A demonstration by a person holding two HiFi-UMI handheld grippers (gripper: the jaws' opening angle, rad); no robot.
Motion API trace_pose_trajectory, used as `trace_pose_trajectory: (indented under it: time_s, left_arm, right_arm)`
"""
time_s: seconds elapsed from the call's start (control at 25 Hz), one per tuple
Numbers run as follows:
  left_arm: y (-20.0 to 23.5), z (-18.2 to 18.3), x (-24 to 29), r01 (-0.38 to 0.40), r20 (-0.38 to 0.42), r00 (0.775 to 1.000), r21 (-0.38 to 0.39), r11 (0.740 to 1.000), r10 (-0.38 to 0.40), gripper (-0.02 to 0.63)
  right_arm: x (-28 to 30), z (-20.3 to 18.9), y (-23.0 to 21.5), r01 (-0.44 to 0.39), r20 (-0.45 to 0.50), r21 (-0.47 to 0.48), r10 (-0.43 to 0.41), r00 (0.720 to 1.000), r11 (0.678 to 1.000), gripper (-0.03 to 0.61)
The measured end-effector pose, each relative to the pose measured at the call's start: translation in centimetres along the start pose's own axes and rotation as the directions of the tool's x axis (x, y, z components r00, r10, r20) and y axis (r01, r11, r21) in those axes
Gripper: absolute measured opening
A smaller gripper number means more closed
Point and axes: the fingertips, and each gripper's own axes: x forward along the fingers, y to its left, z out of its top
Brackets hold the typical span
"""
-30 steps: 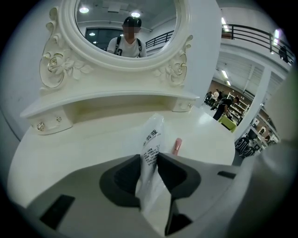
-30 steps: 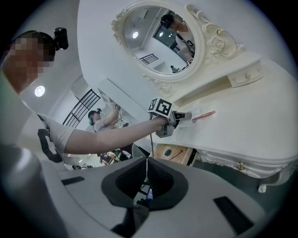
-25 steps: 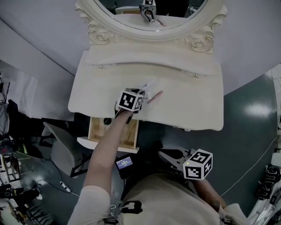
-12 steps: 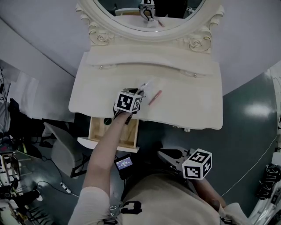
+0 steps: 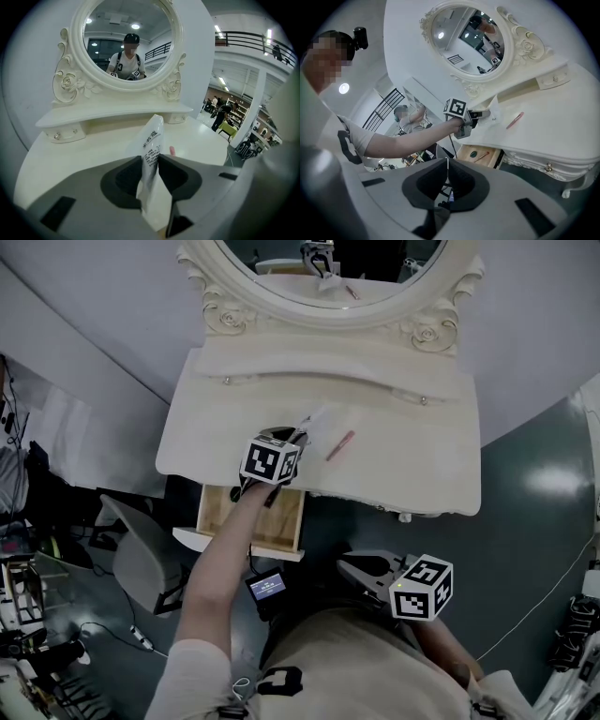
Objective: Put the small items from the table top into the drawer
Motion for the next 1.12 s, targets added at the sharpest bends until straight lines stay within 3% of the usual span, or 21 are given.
trace_pose_trajectory:
  time_s: [0.64, 1.12]
  left_arm:
    - [1.3, -0.5, -6.1, -0.019, 0.047, 0.999, 0.026, 0.999, 0.018, 0.163]
    - [1.7, -1.2, -10.4, -0.029, 0.084, 0.996, 0.112, 0.993, 0.020, 0.163]
  right_arm:
    - [2.2, 0.7, 3.0, -0.038, -0.019, -0.095, 0.037, 0.999, 0.995, 0.029]
    - [4.4, 0.6, 4.7, -0.056, -0.047, -0.125, 0.051, 0.998, 0.991, 0.029]
